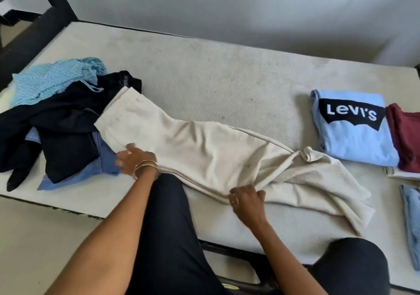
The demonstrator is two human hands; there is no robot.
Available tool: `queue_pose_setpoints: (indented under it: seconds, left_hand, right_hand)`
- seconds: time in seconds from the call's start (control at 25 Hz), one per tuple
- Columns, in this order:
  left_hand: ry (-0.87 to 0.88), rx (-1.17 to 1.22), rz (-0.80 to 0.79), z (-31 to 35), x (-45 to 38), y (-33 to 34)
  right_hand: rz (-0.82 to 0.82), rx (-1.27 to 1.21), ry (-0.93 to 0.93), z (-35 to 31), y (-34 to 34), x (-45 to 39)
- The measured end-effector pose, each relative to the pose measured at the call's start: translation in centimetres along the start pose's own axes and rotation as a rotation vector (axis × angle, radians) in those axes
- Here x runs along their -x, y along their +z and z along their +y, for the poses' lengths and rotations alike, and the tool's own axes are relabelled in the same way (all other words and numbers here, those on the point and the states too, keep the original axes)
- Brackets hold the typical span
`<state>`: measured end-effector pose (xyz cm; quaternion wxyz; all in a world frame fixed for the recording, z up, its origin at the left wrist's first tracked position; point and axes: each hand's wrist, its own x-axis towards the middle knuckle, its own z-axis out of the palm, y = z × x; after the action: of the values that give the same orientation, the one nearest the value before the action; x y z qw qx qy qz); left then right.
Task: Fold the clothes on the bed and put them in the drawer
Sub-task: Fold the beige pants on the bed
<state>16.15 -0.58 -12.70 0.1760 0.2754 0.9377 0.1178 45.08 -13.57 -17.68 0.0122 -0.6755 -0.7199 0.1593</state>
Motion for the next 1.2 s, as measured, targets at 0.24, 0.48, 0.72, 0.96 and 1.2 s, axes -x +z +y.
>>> queue_pose_setpoints:
  seconds: [0.24, 0.48, 0.72, 0.96, 1.2]
  left_hand:
    - [0.854, -0.115, -0.478, 4.5, 12.5, 8.5]
    - [1.207, -0.287, -0.835, 9.7, 24.1, 13.1]
    - [0.93, -0.276, -0.85, 12.7, 28.5, 16.4]
    - [0.967, -0.043, -0.921, 14.3, 29.3, 15.9]
    - [0.69, 0.216, -1.232, 15.1, 31.5, 16.4]
  right_hand:
    - [0.497, -0.708, 0.806, 8.8, -4.3, -2.3]
    - [0.633, -0.983, 1.313, 17.2, -5.5, -2.1]
    - [0.769, -1.65, 1.423, 23.0, -9.2, -0.4]
    - [0.893, -1.876, 0.588, 25.5, -15.1, 0.4]
    - [0.009, -0.464, 0.975, 27.4, -8.2, 4.4]
